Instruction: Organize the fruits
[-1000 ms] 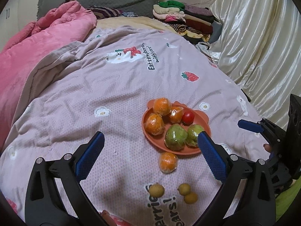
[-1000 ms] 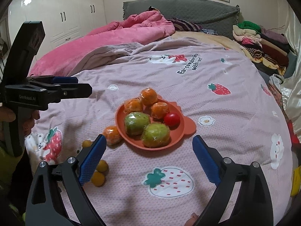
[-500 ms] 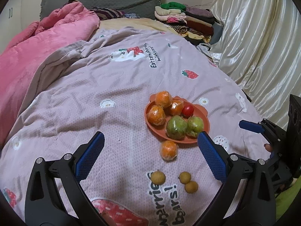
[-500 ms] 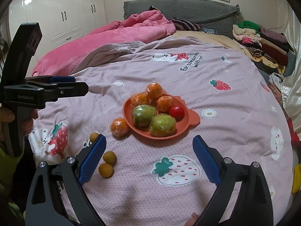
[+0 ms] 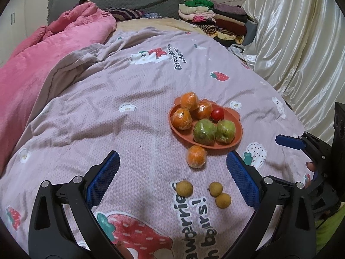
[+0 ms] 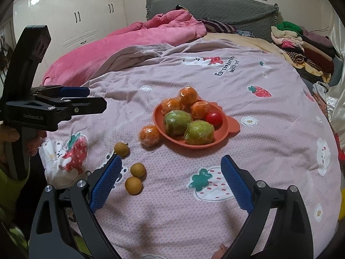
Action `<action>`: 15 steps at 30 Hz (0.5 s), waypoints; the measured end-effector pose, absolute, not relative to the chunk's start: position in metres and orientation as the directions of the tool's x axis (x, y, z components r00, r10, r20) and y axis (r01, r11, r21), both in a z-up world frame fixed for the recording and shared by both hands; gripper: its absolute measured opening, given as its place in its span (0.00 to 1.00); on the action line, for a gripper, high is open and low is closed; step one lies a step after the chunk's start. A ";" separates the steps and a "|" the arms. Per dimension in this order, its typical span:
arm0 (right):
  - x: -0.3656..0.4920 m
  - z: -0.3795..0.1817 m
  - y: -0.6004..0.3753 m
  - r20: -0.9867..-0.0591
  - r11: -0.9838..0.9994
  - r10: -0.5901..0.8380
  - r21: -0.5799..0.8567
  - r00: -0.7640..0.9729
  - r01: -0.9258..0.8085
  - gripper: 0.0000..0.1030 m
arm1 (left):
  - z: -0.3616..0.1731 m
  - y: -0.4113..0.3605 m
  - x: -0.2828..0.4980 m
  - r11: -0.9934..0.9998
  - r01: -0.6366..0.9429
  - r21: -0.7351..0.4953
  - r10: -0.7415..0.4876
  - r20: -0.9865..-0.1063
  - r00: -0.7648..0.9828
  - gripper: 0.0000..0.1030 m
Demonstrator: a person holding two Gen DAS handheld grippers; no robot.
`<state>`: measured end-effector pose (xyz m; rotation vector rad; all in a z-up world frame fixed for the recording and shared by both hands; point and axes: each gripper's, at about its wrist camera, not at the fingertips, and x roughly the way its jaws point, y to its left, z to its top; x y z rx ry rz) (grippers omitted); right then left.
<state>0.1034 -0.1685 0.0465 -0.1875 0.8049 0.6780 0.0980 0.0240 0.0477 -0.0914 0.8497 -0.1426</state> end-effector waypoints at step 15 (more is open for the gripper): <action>0.085 0.032 -0.160 -0.741 0.754 0.493 0.104 0.455 -0.648 0.90 | 0.035 0.026 0.087 0.989 0.078 -0.123 -0.144 -0.763 0.630 0.90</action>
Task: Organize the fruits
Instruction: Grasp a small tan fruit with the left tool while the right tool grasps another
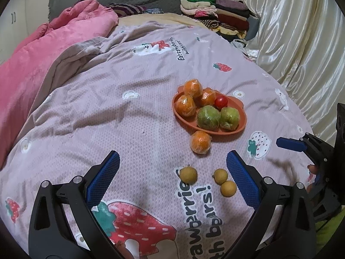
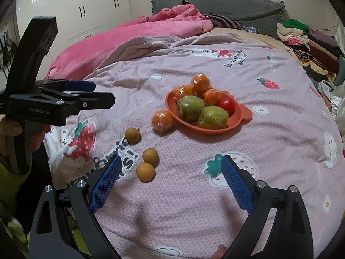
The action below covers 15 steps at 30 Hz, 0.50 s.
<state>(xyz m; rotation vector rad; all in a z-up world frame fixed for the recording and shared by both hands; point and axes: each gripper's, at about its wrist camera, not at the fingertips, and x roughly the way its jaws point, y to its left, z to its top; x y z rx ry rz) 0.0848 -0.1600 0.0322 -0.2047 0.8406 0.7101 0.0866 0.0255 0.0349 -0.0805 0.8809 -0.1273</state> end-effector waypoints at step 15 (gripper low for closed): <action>0.072 0.014 -0.142 -0.765 0.723 0.504 0.121 0.400 -0.680 0.90 | 0.017 0.030 0.080 0.988 0.074 -0.137 -0.154 -0.791 0.592 0.90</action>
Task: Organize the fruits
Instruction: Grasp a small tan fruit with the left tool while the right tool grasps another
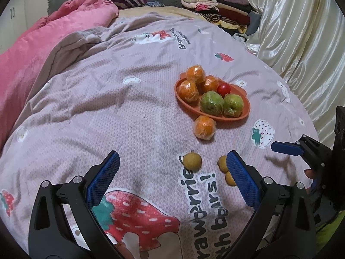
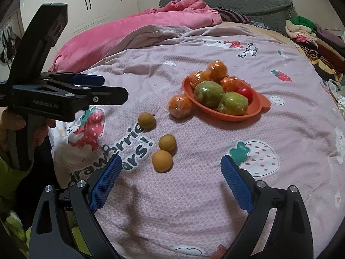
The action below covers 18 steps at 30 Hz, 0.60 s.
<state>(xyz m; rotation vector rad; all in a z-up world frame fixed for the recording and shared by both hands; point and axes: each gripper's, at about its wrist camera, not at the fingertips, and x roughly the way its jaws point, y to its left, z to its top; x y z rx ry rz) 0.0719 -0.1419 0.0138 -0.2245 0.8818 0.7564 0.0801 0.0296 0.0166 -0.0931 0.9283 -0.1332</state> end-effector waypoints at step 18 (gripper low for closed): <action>0.076 -0.015 -0.128 -0.791 0.700 0.518 0.174 0.324 -0.693 0.40 | -0.010 0.012 0.084 0.983 0.146 -0.113 -0.173 -0.839 0.516 0.71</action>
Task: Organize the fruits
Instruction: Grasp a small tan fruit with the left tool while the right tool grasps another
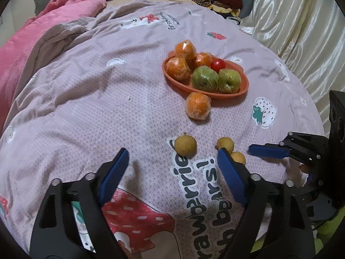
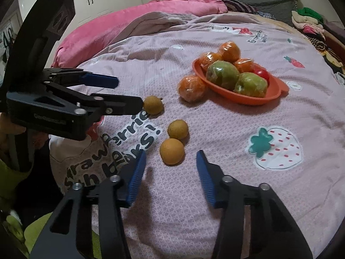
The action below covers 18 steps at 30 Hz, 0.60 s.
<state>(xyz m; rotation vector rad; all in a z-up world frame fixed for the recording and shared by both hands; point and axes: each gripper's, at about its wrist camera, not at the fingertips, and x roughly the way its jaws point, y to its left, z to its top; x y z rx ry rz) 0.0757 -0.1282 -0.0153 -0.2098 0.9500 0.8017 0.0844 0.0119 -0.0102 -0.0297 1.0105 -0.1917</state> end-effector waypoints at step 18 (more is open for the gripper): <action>0.081 -0.025 -0.129 -0.789 0.672 0.531 0.170 0.309 -0.721 0.24 | -0.030 -0.003 0.102 0.971 0.195 -0.140 -0.217 -0.857 0.467 0.30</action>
